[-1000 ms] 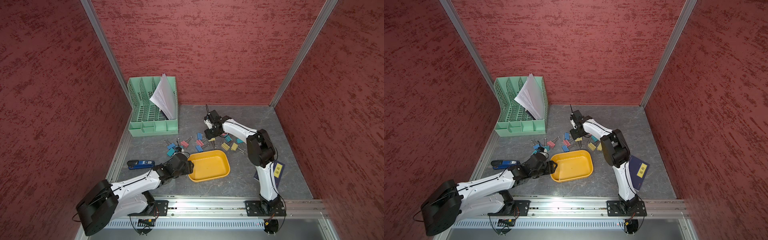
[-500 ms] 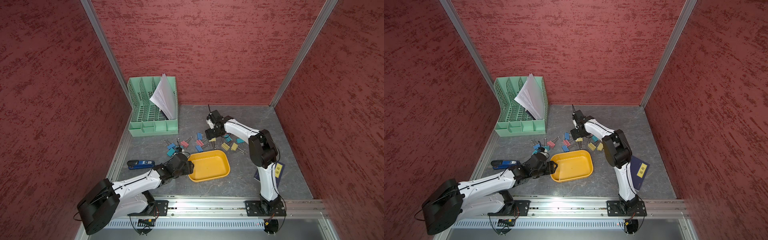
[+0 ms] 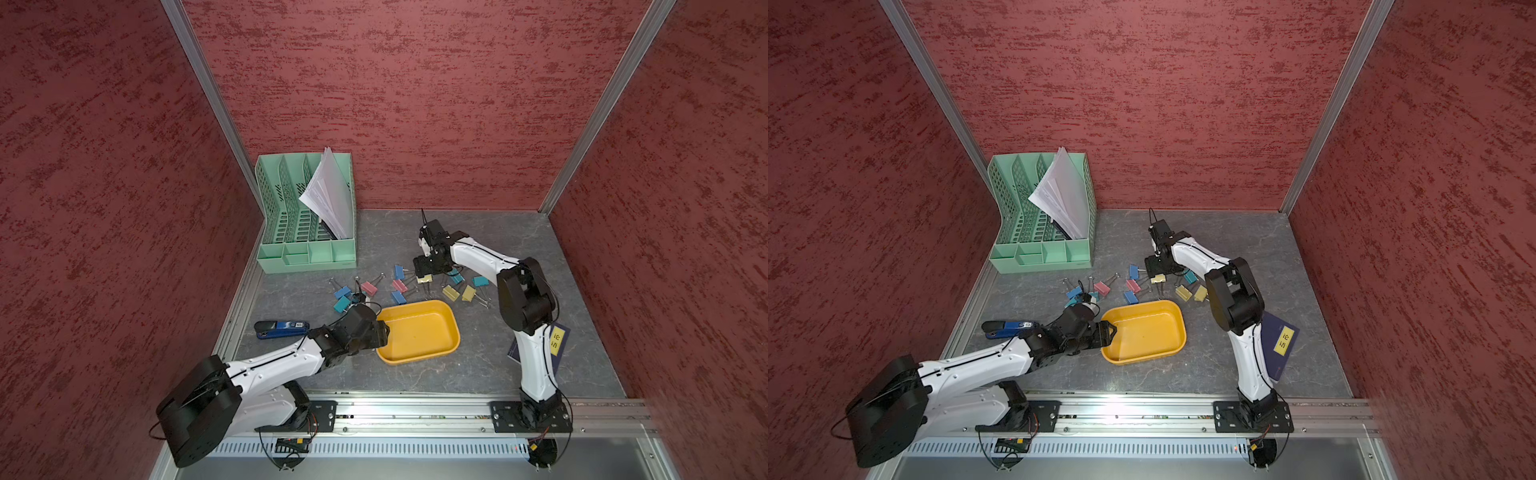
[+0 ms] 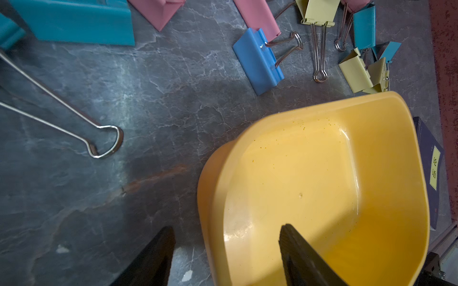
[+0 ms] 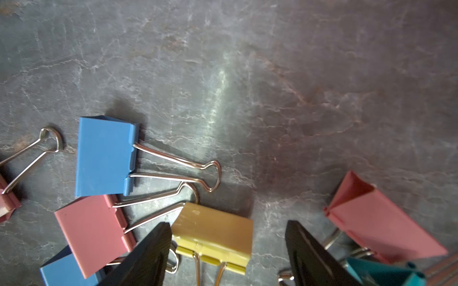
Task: Put the binder clips in the storage box
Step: Pick up the binder clip at the center of the board.
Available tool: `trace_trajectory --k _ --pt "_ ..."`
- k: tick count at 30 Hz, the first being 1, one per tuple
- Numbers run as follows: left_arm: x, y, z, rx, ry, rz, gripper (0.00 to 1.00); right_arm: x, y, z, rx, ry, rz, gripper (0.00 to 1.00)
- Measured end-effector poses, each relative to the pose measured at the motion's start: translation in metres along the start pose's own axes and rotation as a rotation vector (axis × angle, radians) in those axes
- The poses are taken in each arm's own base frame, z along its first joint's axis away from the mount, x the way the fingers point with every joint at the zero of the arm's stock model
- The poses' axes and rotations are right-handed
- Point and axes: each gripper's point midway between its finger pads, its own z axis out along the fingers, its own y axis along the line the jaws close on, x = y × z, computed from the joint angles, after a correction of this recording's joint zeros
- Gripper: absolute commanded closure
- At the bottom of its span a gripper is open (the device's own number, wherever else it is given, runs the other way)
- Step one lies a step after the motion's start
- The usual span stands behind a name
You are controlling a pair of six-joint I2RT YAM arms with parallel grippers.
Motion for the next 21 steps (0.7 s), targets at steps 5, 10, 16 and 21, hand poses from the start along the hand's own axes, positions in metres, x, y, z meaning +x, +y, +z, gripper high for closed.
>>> trace_trajectory --k 5,10,16,21 --pt "0.000 0.000 0.000 0.000 0.000 0.001 0.29 0.003 0.002 0.003 -0.013 0.006 0.016 0.22" --pt "0.000 0.000 0.000 0.000 0.000 0.001 0.29 0.016 0.000 0.011 -0.017 0.033 0.031 0.19" --pt "0.001 0.000 0.000 -0.001 0.003 0.001 0.28 0.022 0.000 0.012 -0.022 0.046 0.037 0.19" --pt "0.001 0.000 0.000 0.001 0.004 0.001 0.28 0.023 0.000 0.013 -0.021 0.049 0.039 0.29"
